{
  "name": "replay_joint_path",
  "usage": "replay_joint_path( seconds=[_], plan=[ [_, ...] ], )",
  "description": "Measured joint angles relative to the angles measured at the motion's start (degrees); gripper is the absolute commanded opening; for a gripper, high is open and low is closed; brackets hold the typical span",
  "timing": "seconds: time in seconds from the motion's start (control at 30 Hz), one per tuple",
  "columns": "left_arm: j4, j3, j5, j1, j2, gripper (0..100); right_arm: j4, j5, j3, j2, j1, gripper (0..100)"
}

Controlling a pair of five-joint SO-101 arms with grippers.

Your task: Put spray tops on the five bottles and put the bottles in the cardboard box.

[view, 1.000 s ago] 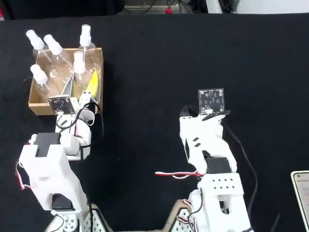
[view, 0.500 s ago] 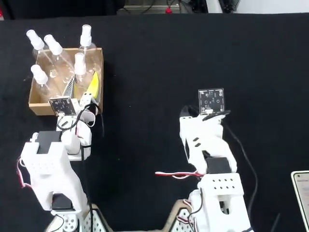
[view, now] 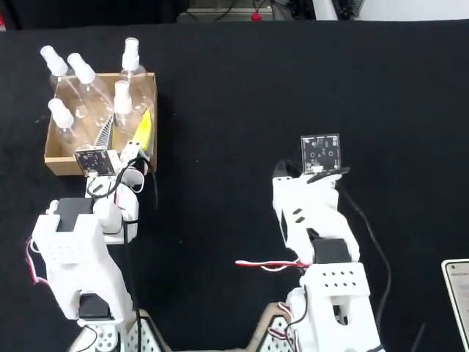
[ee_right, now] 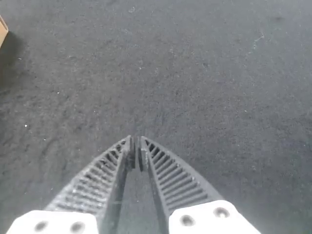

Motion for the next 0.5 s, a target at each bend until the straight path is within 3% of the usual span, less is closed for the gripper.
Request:
replay_joint_path(
  seconds=[0.5],
  plan=[
    [0.00, 0.09, 0.18, 0.26, 0.26, 31, 0.00, 0.00, 0.00, 0.00, 0.00, 1.2]
  ],
)
